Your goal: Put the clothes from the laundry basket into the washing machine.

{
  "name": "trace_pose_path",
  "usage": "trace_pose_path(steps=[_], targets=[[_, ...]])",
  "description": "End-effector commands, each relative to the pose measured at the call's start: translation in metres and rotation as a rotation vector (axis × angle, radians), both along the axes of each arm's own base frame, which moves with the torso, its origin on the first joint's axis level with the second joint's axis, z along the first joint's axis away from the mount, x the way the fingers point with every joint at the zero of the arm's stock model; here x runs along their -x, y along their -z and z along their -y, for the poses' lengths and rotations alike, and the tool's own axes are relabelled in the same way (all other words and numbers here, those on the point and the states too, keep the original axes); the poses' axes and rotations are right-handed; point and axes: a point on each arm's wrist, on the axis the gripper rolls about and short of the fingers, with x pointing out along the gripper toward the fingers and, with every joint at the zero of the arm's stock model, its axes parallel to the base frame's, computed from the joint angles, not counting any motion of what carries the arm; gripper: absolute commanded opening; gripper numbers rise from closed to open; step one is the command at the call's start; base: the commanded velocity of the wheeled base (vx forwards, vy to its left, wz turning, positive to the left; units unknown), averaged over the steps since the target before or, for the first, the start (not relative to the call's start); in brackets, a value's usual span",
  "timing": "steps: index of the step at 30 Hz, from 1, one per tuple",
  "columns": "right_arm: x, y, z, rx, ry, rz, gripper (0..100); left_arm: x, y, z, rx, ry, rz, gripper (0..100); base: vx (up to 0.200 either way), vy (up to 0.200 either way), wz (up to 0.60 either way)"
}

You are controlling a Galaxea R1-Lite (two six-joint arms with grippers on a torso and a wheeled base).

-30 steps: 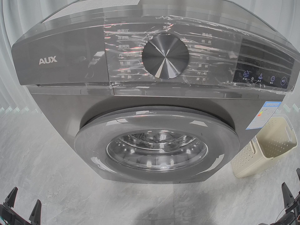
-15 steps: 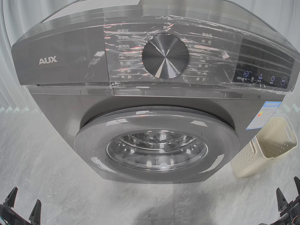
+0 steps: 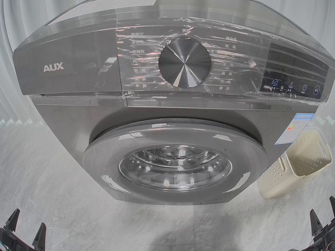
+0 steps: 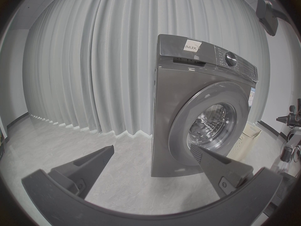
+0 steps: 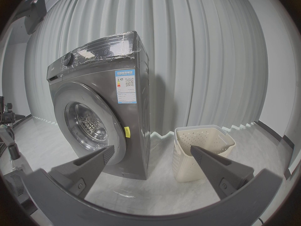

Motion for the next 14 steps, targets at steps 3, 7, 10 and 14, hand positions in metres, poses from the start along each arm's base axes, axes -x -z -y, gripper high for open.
trace_pose_path(steps=[3, 7, 10, 14], targets=[[-0.001, 0.005, 0.0001, -0.007, -0.001, -0.013, 100, 0.0, 0.0044, 0.0, 0.001, -0.001, 0.0, 100, 0.0, 0.0, 0.0], [-0.0009, 0.0052, 0.0, -0.003, -0.001, -0.015, 100, 0.0002, 0.0044, 0.0, 0.001, -0.001, 0.002, 100, 0.0, 0.0, 0.0], [-0.0009, 0.0052, 0.0, -0.003, -0.002, -0.015, 100, -0.0001, 0.0046, 0.0, -0.013, 0.001, 0.001, 100, 0.0, 0.0, 0.0], [-0.0009, 0.0052, 0.0, -0.003, -0.001, -0.015, 100, 0.0, 0.0047, 0.0001, -0.02, 0.002, 0.002, 100, 0.0, 0.0, 0.0]])
